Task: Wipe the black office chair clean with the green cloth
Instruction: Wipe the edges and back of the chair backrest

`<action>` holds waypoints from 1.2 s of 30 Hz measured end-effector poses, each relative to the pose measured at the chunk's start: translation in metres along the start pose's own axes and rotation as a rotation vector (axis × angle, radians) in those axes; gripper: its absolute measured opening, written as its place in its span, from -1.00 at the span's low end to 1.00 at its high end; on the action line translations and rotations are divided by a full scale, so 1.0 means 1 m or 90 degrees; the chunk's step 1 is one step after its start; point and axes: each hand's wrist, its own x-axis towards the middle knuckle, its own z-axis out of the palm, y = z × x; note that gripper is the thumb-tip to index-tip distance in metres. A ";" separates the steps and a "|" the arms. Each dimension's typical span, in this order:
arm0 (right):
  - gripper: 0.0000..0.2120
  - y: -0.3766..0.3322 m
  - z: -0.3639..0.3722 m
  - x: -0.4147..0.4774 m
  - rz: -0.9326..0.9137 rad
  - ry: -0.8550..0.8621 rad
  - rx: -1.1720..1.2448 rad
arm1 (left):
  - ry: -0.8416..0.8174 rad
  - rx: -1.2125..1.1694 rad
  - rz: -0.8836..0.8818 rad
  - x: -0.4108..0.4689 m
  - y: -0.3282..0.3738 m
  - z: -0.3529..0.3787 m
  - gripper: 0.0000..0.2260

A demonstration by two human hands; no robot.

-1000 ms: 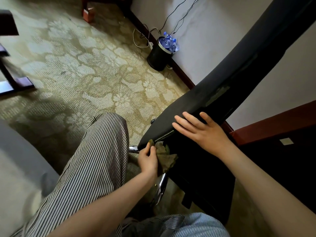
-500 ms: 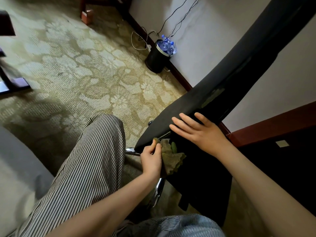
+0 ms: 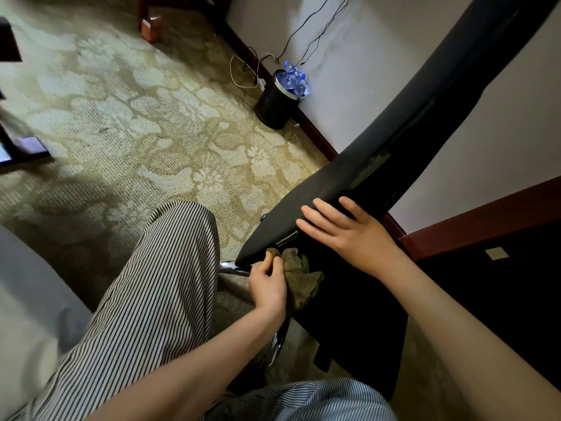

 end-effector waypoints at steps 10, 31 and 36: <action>-0.58 -0.002 0.000 0.000 0.014 -0.004 0.000 | -0.091 0.026 0.153 -0.006 0.011 -0.009 -0.71; -0.46 0.005 -0.003 -0.003 0.011 -0.045 0.083 | -0.073 0.101 0.249 -0.023 0.030 0.002 -0.69; -0.49 0.008 -0.013 -0.001 0.002 -0.020 0.143 | -0.101 0.080 0.286 -0.024 0.033 -0.001 -0.68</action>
